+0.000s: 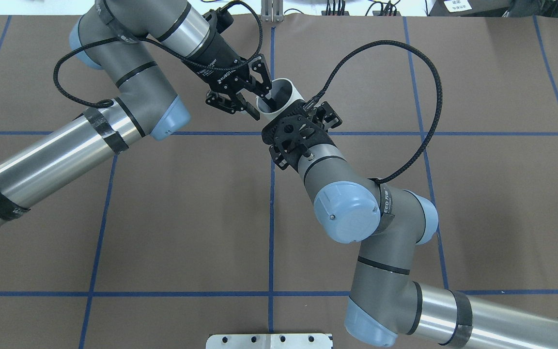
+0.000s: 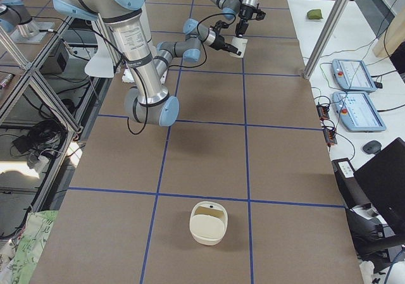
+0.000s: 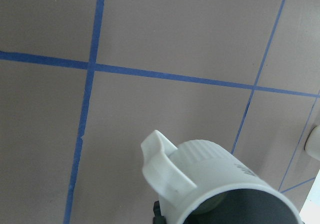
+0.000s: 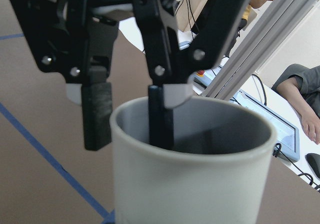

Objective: Left arm hands cup to right arm to dump lemon

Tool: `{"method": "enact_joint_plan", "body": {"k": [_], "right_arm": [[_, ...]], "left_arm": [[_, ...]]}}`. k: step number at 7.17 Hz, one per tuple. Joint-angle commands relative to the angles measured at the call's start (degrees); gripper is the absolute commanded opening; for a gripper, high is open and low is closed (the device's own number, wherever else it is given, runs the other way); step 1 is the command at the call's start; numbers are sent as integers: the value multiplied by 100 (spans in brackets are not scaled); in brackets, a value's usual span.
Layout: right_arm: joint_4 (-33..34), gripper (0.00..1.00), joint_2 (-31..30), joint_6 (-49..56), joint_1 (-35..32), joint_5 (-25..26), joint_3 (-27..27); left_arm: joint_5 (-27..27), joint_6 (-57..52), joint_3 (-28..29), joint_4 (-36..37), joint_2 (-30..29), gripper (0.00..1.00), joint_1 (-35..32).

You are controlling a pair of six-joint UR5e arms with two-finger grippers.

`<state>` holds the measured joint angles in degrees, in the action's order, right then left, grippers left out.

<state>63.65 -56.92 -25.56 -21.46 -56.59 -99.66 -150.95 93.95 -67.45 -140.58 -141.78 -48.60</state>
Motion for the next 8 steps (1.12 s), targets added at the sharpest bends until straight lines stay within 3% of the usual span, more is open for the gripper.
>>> {"method": "enact_joint_plan", "body": {"k": [1, 4, 6, 7, 8], "right_arm": [[24, 14, -29, -28, -7, -1, -9], [-19, 16, -274, -19, -304, -45, -140], [-20, 21, -704, -37, -961, -342, -544], [-20, 29, -1037, -89, -1339, -526, -928], [-20, 29, -1736, -725, -1517, -676, -1402]], "left_arm": [[13, -43, -13, -4, 1, 100, 17], [-40, -43, -22, 22, 1, 100, -70], [47, -43, -22, 48, 1, 100, -158], [222, -35, -13, 48, 1, 100, -167], [293, -34, 4, 74, 27, 100, -167]]}}
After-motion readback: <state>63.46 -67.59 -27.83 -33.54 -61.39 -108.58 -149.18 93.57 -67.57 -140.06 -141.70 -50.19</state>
